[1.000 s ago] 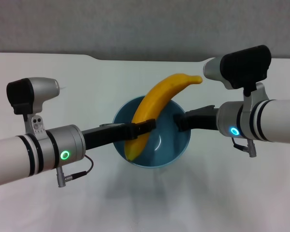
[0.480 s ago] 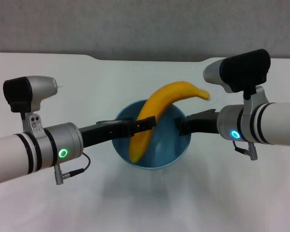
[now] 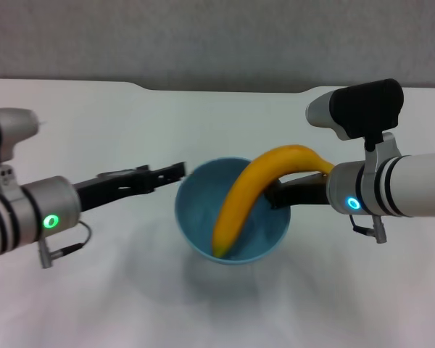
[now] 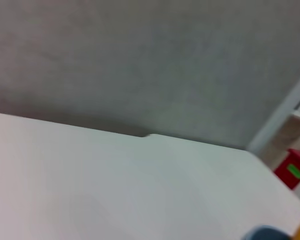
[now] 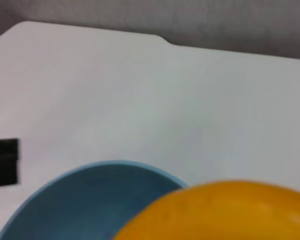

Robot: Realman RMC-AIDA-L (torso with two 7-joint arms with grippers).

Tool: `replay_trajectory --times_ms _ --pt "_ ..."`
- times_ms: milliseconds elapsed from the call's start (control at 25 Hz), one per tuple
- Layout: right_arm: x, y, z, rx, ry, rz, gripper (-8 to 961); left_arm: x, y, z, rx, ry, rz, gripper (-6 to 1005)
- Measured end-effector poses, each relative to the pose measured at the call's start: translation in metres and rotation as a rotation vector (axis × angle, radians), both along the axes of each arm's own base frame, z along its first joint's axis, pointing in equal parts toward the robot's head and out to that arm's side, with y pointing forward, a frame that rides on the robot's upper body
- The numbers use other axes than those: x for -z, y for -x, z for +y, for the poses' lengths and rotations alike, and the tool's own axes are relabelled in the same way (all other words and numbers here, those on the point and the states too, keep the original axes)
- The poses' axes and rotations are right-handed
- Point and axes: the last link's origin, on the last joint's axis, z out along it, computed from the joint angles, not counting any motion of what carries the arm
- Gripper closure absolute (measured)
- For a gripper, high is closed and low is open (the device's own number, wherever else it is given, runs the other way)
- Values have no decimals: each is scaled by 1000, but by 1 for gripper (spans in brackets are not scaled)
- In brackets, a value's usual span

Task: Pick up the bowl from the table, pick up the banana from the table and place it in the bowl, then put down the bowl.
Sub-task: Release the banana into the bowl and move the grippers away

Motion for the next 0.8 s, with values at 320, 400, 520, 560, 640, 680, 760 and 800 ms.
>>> replay_trajectory --times_ms 320,400,520,560,640,680,760,800 --pt "0 0 8 29 58 -7 921 -17 27 -2 -64 -54 40 104" --pt "1 1 8 28 61 -4 921 -18 30 -3 -69 -57 44 103" --pt "1 -1 7 32 60 -6 921 -19 31 -4 -70 -64 47 103" --pt "0 -3 8 36 58 -6 921 -20 31 -4 -72 -66 48 103" --pt "-1 -7 8 49 55 -8 921 -24 34 -4 -78 -79 46 103" --pt "-1 -10 8 58 54 -10 921 -26 35 -3 -81 -85 46 103" --pt "-1 -17 9 82 58 -17 921 -32 39 -3 -89 -108 48 103" --pt "-2 -20 9 95 61 -20 921 -35 41 -2 -90 -117 50 103"
